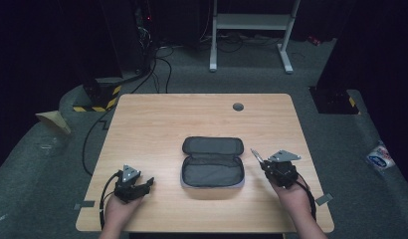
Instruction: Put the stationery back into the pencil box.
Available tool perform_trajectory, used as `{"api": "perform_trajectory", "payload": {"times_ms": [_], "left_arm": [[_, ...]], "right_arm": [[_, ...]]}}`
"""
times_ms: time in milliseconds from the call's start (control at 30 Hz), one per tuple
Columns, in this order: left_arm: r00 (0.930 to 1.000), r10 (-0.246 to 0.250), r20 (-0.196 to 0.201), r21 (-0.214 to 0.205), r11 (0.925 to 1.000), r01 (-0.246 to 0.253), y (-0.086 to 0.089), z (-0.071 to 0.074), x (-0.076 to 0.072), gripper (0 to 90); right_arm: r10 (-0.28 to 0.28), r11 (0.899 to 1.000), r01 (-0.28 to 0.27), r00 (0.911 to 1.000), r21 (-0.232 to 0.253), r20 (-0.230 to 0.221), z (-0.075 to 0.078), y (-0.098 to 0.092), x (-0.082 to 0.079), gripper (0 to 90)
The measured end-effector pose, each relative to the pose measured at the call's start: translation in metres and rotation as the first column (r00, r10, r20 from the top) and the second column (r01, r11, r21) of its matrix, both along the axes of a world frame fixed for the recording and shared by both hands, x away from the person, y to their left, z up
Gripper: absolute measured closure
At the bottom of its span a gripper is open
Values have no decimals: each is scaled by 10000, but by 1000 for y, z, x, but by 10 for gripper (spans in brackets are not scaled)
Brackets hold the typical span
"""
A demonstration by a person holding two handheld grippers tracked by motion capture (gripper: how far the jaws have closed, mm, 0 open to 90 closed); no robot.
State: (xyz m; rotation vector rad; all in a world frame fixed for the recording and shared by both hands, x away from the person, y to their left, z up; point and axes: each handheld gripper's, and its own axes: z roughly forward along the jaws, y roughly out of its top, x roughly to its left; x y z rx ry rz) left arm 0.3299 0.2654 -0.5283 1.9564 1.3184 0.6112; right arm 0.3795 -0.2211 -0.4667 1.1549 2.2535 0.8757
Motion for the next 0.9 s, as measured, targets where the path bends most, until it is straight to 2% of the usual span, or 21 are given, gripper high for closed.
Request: {"api": "perform_trajectory", "payload": {"times_ms": [100, 200, 267, 367, 600, 900], "left_arm": [[10000, -23, -1, 1, 10000, 23, 0, 0, 0, 387], [10000, -24, -1, 5, 10000, 24, 0, 0, 0, 385], [10000, -25, -2, 6, 10000, 25, 0, 0, 0, 386], [10000, -31, -16, 7, 10000, 31, 0, 0, 0, 386], [10000, -47, -10, 25, 10000, 47, 0, 0, 1, 382], [10000, -45, -9, 16, 10000, 45, 0, 0, 1, 381]], "right_arm": [[163, 9999, -163, 9998, -13, 126, 5, 3, 0, 784], [780, 9969, -776, 9964, -130, 326, 14, 10, 2, 784], [825, 9965, -820, 9959, -137, 371, 16, 11, 2, 784], [955, 9953, -961, 9944, 99, 460, 24, 19, 3, 784], [1398, 9900, -1408, 9882, 116, 618, 33, 35, 5, 785], [1936, 9810, -1940, 9792, 10, 614, 38, 58, 7, 784]]}}
